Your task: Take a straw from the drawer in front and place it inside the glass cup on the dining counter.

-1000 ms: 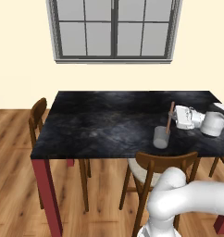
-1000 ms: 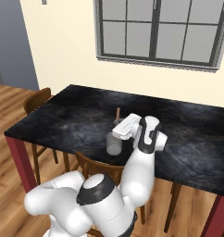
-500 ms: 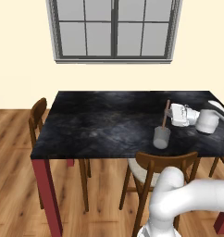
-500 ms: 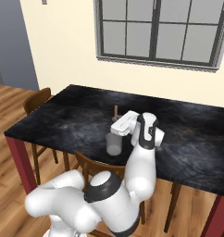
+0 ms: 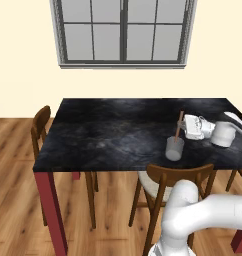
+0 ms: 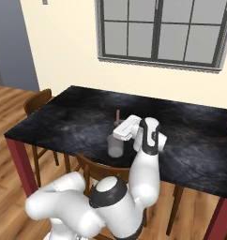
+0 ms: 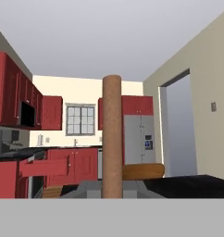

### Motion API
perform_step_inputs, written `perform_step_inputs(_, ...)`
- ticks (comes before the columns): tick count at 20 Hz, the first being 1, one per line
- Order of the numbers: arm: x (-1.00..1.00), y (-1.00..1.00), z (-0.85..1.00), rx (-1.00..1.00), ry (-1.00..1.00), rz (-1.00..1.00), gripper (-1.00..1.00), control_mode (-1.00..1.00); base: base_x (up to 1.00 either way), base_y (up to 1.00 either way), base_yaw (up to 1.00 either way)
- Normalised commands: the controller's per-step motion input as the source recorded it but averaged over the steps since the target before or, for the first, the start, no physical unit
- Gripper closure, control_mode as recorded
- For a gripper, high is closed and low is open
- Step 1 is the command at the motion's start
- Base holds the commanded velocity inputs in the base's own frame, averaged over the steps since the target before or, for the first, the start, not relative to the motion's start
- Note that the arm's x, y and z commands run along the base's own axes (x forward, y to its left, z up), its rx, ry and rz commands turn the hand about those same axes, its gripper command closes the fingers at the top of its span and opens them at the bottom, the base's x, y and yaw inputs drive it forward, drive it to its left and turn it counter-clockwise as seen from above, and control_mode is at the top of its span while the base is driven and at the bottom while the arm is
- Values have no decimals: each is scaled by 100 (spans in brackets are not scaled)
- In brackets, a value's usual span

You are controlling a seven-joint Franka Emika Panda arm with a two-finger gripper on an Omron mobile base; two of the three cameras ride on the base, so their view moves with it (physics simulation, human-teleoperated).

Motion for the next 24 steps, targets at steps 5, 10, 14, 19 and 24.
perform_step_inputs(5, -2, -5, -17, 0, 0, 0, 100, -100, 0, 0, 0)
perform_step_inputs(10, 0, 0, -13, 0, 0, 0, 100, -100, 0, 0, 0)
perform_step_inputs(14, 0, 0, -2, 0, 0, 0, 100, -100, 0, 0, 0)
perform_step_inputs(19, 0, 4, -11, 0, 0, 0, 100, -100, 0, 0, 0)
perform_step_inputs(24, 0, 2, -21, 0, 0, 0, 100, -100, 0, 0, 0)
